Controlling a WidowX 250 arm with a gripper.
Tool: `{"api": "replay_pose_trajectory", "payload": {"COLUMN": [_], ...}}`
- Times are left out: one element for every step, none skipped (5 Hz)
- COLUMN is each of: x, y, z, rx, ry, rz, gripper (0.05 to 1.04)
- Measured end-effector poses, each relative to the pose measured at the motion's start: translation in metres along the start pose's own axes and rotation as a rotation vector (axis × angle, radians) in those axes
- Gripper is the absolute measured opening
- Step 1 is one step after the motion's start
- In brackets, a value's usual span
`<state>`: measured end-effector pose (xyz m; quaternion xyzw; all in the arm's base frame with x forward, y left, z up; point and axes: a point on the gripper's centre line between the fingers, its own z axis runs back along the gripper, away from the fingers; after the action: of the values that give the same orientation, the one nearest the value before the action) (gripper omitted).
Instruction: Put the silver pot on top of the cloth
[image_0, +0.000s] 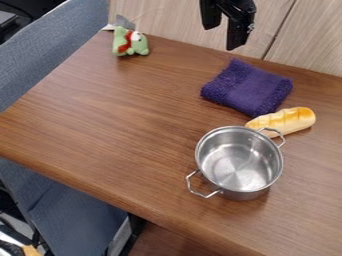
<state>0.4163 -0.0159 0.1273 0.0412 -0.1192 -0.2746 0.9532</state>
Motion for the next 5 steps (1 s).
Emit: {"api": "replay_pose_trajectory", "payload": {"x": [-0.005,-0.014,-0.016,-0.034,-0.051], "y": [-0.003,-0.011,-0.023,-0.041,-0.065], "z": [-0.015,-0.018,0.000,0.004,0.000], "rx": [-0.021,-0.037,-0.043,-0.050,-0.055], "ry": [0.036,0.053,0.033,0.061,0.091], "rz": [0.007,0.031,0.025,0.029,-0.020], "gripper": [1.000,1.000,1.000,1.000,1.000]}}
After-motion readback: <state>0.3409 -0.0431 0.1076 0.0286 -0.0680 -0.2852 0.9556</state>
